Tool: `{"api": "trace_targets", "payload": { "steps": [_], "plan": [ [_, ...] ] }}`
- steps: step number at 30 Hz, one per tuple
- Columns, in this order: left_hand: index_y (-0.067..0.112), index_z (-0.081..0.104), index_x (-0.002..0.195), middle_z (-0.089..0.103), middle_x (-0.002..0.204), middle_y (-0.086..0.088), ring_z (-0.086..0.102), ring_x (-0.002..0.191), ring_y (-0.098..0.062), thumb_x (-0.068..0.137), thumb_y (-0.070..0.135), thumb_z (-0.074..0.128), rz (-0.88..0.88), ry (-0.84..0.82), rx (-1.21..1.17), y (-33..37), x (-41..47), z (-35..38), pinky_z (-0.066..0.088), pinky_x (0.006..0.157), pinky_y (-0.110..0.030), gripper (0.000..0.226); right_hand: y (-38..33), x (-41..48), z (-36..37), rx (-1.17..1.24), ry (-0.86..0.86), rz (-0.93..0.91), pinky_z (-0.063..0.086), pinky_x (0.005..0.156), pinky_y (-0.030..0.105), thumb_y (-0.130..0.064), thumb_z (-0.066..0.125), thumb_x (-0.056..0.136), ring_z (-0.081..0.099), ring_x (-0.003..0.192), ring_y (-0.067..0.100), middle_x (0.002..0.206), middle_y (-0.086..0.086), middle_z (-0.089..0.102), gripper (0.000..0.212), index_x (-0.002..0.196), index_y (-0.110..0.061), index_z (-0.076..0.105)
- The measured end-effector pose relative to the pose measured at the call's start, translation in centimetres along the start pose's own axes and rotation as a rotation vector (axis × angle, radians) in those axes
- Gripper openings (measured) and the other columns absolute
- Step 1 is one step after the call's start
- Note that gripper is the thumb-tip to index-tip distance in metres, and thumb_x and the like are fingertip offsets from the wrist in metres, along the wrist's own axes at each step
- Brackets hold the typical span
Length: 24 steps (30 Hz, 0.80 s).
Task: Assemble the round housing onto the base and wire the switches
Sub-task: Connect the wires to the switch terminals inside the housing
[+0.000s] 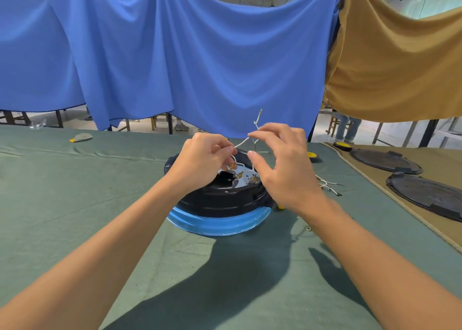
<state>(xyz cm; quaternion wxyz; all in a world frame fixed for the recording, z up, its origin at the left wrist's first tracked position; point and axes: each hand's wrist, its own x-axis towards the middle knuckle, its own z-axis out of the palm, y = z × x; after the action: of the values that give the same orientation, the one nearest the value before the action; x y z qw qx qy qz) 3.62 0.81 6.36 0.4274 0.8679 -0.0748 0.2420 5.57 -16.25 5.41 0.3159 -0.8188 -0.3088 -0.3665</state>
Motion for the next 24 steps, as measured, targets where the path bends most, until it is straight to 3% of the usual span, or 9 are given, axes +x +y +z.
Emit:
{"api": "trace_targets", "payload": {
  "steps": [2, 5, 8, 10, 13, 17, 20, 22, 24],
  "plan": [
    [0.009, 0.072, 0.087, 0.07, 0.067, 0.005, 0.061, 0.059, -0.006, 0.098, 0.011, 0.056, 0.031, -0.051, -0.004, -0.1, 0.3, -0.6, 0.049, 0.071, -0.022, 0.019, -0.3, 1.8, 0.1, -0.061, -0.14, -0.07, 0.024, 0.102, 0.026, -0.03, 0.061, 0.093, 0.036, 0.122, 0.018, 0.126, -0.006, 0.056, 0.034, 0.126, -0.021, 0.06],
    [0.006, 0.073, 0.089, 0.07, 0.068, 0.002, 0.062, 0.063, -0.011, 0.097, 0.01, 0.058, 0.056, -0.066, -0.044, -0.5, 0.8, -1.4, 0.051, 0.072, -0.021, 0.018, -0.8, 3.9, 0.8, -0.133, -0.295, -0.114, 0.019, 0.099, 0.034, -0.039, 0.055, 0.095, 0.042, 0.115, 0.014, 0.108, -0.006, 0.065, 0.027, 0.116, -0.025, 0.063],
    [0.011, 0.075, 0.087, 0.07, 0.064, 0.007, 0.058, 0.062, -0.006, 0.097, 0.014, 0.06, 0.022, -0.087, -0.08, -1.4, 1.6, -2.3, 0.047, 0.066, -0.016, 0.018, -1.1, 5.4, 1.8, -0.076, -0.361, -0.101, 0.031, 0.091, 0.036, -0.035, 0.057, 0.095, 0.055, 0.095, 0.016, 0.09, -0.003, 0.069, 0.022, 0.109, -0.023, 0.068],
    [0.014, 0.076, 0.086, 0.073, 0.07, 0.002, 0.057, 0.065, -0.007, 0.096, 0.019, 0.062, -0.017, -0.09, -0.098, -2.3, 2.1, -2.9, 0.045, 0.069, -0.02, 0.018, -1.0, 6.0, 2.6, 0.005, -0.412, -0.072, 0.04, 0.076, 0.031, -0.028, 0.061, 0.094, 0.056, 0.077, 0.016, 0.076, -0.005, 0.065, 0.019, 0.107, -0.019, 0.07],
    [0.019, 0.077, 0.086, 0.075, 0.076, 0.007, 0.066, 0.073, -0.002, 0.095, 0.022, 0.064, -0.054, -0.045, -0.146, -3.7, 2.8, -3.5, 0.051, 0.079, -0.024, 0.016, -0.6, 6.7, 4.2, 0.013, -0.451, -0.032, 0.038, 0.066, 0.025, -0.025, 0.059, 0.094, 0.05, 0.066, 0.006, 0.064, -0.017, 0.054, 0.016, 0.101, -0.017, 0.072],
    [0.02, 0.072, 0.1, 0.075, 0.098, 0.003, 0.067, 0.099, -0.014, 0.095, 0.025, 0.062, -0.179, 0.188, -0.125, -6.2, 3.9, -4.0, 0.051, 0.085, -0.031, 0.012, -0.5, 7.7, 6.0, -0.055, -0.499, 0.059, 0.037, 0.07, 0.029, -0.022, 0.055, 0.096, 0.046, 0.08, 0.018, 0.071, -0.004, 0.056, 0.018, 0.084, -0.016, 0.067],
    [0.016, 0.066, 0.119, 0.068, 0.116, -0.002, 0.062, 0.106, -0.017, 0.096, 0.024, 0.06, -0.317, 0.159, -0.109, -8.0, 4.3, -3.9, 0.047, 0.085, -0.029, 0.025, -0.6, 8.2, 7.1, -0.116, -0.637, 0.19, 0.045, 0.066, 0.039, -0.013, 0.049, 0.096, 0.048, 0.086, 0.023, 0.079, 0.011, 0.062, 0.02, 0.084, -0.004, 0.063],
    [0.013, 0.06, 0.128, 0.064, 0.126, -0.004, 0.059, 0.111, -0.019, 0.096, 0.023, 0.06, -0.36, 0.099, -0.134, -8.7, 4.4, -3.7, 0.043, 0.09, -0.028, 0.033, -0.9, 8.1, 7.9, -0.15, -0.74, 0.27, 0.05, 0.067, 0.051, -0.003, 0.043, 0.092, 0.049, 0.073, 0.025, 0.089, 0.028, 0.067, 0.024, 0.098, 0.01, 0.062],
    [0.013, 0.056, 0.133, 0.058, 0.135, -0.005, 0.054, 0.121, -0.02, 0.097, 0.021, 0.058, -0.376, 0.076, -0.148, -9.0, 4.6, -3.6, 0.039, 0.093, -0.028, 0.037, -1.3, 7.8, 8.7, -0.168, -0.824, 0.318, 0.053, 0.056, 0.042, -0.001, 0.039, 0.09, 0.05, 0.057, 0.024, 0.086, 0.021, 0.071, 0.03, 0.105, 0.009, 0.062]
  ]
}}
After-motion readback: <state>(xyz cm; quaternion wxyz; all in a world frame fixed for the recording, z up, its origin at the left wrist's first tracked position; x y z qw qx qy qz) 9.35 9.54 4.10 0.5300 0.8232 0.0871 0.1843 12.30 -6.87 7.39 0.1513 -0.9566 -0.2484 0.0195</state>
